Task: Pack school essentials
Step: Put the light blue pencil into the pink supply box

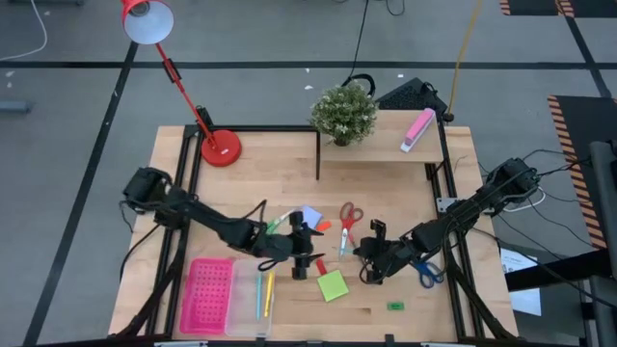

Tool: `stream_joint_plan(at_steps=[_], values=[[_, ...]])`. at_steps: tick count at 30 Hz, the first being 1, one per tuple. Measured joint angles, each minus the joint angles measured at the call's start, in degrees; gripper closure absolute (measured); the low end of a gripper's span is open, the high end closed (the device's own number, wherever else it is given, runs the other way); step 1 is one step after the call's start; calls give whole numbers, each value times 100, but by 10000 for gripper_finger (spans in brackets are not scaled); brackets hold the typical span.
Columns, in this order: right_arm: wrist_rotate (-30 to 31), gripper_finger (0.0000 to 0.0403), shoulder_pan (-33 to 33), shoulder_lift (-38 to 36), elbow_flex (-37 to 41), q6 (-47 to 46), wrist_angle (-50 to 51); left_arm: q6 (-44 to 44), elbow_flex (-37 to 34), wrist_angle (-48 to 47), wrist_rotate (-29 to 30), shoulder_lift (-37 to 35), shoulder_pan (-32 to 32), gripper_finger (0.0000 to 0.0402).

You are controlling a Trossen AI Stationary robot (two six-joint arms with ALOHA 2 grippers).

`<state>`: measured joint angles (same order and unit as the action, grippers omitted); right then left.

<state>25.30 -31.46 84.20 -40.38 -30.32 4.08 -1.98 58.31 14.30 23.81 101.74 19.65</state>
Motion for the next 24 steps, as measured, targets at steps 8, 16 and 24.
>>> stream_joint_plan(at_steps=[8, 16, 24], values=[[-2, 392, 0, -2, 0, 106, -2, 157, 742, -138, -800, 911, -326, 159], [-4, 392, -1, -4, 0, 109, -17, 188, 1648, -1023, -883, 1489, -384, 208], [-4, 392, -4, -4, -2, 119, -65, 199, 1735, -1038, -888, 1586, -393, 298]])
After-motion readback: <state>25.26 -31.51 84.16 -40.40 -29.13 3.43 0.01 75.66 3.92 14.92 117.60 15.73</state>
